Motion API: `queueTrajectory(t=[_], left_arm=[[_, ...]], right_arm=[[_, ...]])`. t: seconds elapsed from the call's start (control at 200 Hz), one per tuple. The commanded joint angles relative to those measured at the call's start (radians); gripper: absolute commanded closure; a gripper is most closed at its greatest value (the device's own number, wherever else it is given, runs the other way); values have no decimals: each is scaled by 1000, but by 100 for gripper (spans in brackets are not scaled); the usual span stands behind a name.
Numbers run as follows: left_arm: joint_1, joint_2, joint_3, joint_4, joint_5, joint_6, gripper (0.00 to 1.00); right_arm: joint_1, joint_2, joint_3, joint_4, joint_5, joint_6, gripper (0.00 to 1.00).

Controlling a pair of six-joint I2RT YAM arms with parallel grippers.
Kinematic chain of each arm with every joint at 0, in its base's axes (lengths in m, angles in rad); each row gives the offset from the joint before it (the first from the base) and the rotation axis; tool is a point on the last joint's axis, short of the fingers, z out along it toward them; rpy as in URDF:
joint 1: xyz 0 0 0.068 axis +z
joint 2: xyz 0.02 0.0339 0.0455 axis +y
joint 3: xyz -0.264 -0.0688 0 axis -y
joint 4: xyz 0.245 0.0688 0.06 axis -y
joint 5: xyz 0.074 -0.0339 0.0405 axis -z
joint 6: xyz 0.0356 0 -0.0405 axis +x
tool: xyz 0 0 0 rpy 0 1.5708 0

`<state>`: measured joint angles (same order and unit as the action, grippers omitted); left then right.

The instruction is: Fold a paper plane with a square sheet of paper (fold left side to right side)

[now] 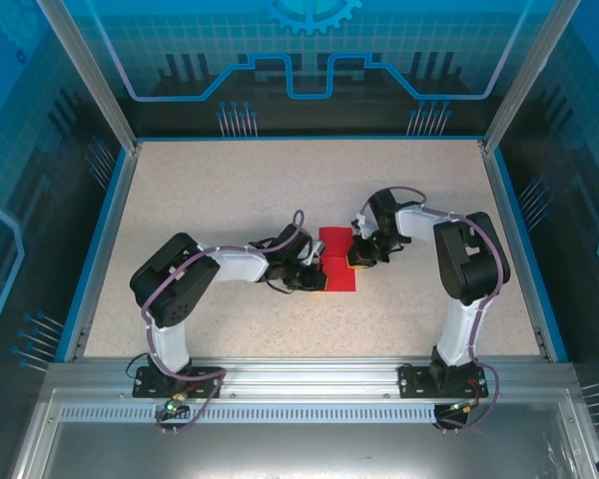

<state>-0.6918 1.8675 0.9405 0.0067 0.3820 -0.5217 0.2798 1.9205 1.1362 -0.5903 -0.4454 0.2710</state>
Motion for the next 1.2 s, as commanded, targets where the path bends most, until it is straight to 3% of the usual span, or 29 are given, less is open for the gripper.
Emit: queueTrajectory(t=[0.0, 0.405, 0.685, 0.91, 1.195], left_arm=[[-6, 36, -29, -117, -46, 22, 94], [-6, 26, -28, -116, -45, 22, 94], [-10, 25, -23, -113, -46, 22, 94], [-10, 27, -22, -115, -46, 23, 94], [-9, 24, -24, -116, -50, 23, 94]], right_arm=[[-43, 41, 37, -16, 83, -12, 98], [-132, 43, 56, -8, -52, -13, 98], [-67, -84, -20, 28, -142, -33, 97], [41, -21, 20, 17, -34, -7, 97], [60, 61, 93, -56, 104, -5, 97]])
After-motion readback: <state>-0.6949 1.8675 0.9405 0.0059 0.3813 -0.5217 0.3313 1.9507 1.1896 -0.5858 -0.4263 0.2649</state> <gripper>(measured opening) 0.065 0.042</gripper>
